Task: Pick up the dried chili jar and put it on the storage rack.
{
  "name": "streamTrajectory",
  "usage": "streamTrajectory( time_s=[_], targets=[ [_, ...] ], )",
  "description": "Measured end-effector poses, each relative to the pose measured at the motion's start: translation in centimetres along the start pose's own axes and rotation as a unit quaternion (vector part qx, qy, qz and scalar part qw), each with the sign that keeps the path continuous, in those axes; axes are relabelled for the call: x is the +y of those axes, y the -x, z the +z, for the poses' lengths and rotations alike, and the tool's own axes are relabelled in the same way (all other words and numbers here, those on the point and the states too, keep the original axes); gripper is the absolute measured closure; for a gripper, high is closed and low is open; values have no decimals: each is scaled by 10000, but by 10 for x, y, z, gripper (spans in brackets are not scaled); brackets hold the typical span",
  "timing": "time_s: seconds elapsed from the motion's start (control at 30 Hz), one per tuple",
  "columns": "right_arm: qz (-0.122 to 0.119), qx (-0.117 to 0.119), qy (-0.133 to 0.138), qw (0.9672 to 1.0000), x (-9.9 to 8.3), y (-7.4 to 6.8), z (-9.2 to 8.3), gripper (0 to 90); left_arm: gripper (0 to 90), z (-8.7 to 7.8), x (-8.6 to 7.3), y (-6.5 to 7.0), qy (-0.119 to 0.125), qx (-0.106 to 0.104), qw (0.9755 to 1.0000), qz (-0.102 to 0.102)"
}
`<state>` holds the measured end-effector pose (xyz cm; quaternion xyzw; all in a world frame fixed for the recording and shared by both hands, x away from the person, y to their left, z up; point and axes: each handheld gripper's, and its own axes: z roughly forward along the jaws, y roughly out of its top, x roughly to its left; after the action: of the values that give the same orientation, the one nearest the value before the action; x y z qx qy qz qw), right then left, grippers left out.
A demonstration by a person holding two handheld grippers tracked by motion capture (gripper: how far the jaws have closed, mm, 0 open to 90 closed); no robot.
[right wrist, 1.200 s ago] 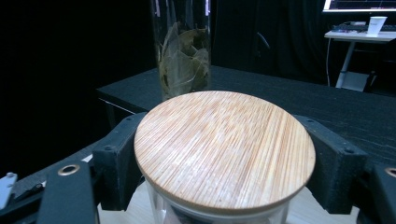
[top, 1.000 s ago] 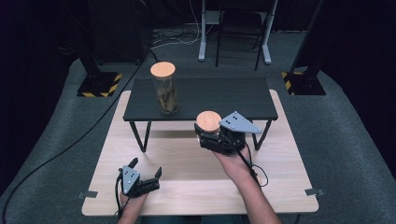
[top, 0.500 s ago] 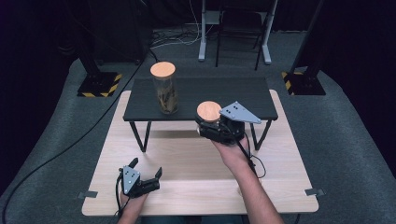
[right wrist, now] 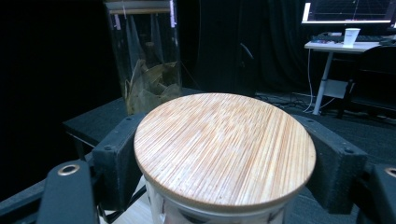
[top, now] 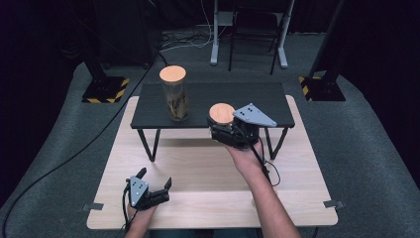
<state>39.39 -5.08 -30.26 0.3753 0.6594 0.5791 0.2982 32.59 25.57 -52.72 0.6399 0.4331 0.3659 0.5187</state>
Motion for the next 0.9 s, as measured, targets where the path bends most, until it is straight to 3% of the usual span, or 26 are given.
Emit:
streamTrajectory(
  time_s=[0.9],
  targets=[
    [36,-206,38,9998,15,1,32,231,2,1,0,0,-33,4,10000,14]
  ],
)
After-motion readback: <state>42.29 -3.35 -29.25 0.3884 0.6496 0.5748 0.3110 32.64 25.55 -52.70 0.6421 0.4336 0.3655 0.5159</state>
